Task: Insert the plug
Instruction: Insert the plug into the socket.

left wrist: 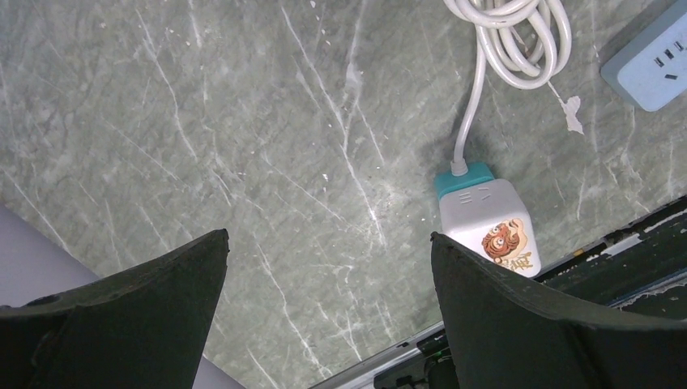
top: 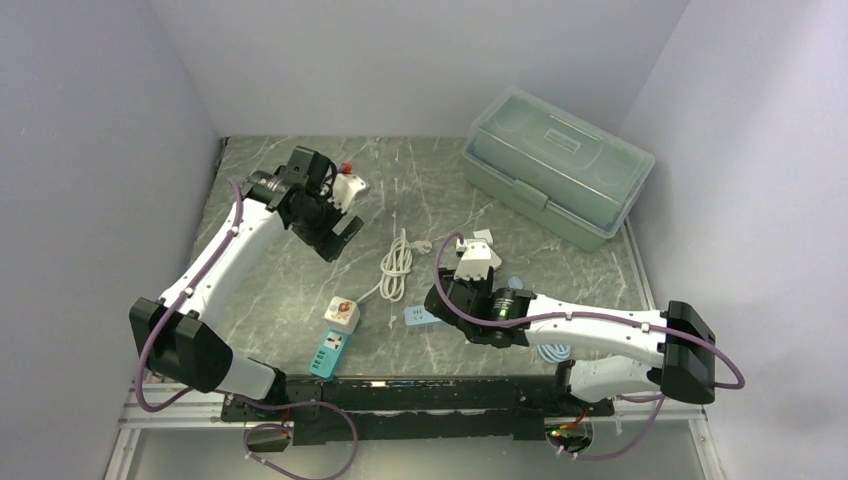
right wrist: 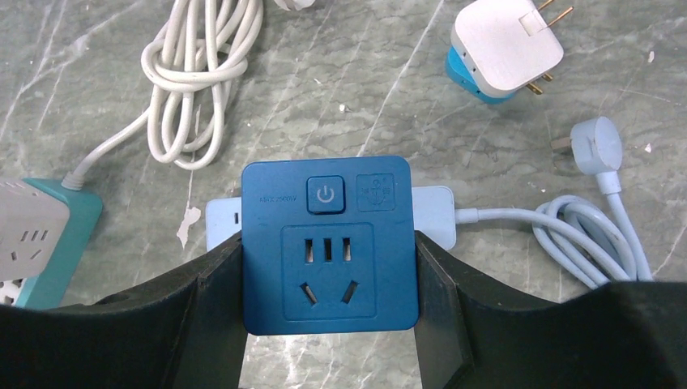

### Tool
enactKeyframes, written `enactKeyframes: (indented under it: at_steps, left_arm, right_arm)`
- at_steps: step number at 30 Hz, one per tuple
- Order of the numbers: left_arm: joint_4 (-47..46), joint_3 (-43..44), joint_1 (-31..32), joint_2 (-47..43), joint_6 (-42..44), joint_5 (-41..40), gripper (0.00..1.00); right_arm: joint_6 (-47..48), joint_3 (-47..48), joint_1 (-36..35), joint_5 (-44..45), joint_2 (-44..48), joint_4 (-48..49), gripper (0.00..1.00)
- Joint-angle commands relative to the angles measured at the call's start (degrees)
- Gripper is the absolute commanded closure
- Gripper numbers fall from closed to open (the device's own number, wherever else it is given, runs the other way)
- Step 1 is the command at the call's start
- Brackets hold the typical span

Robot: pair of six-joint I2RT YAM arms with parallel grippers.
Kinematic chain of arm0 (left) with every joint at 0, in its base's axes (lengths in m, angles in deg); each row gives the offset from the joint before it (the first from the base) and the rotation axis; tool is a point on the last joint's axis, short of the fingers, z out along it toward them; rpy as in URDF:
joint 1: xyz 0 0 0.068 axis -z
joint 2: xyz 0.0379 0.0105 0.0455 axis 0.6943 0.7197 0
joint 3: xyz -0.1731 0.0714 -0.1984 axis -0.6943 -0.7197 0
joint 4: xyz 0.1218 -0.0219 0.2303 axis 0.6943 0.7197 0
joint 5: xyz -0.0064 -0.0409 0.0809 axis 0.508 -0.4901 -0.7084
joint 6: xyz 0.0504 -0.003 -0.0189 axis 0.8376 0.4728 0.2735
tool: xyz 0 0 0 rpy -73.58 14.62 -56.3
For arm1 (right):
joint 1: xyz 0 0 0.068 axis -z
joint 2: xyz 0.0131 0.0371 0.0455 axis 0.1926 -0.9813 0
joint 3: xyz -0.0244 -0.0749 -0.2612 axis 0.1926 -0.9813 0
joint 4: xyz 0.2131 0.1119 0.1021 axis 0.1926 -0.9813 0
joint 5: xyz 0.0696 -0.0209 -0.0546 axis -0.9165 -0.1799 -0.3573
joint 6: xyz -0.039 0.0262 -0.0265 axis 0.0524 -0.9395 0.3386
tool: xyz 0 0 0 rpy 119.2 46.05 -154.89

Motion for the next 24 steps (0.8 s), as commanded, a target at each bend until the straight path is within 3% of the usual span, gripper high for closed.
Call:
enactKeyframes:
  at_steps: [1, 15, 24]
  left_arm:
    - [-0.3, -0.8, -0.2, 0.3, 0.2, 2.2, 0.0]
    - [0.1, -3.0, -0.2, 0.1, 2.1, 2.9, 0.0]
    - [-0.7, -4.0, -0.2, -0.9, 2.3, 1.3, 0.0]
  right_arm:
    - [-1.3, -1.0, -0.2, 1.8, -0.3, 3.9, 1.0]
    - [5.1, -6.2, -0.2, -0.8, -0.5, 12.6, 1.0]
    - [6.3, -5.7, -0.3, -1.3, -2.5, 12.8, 1.0]
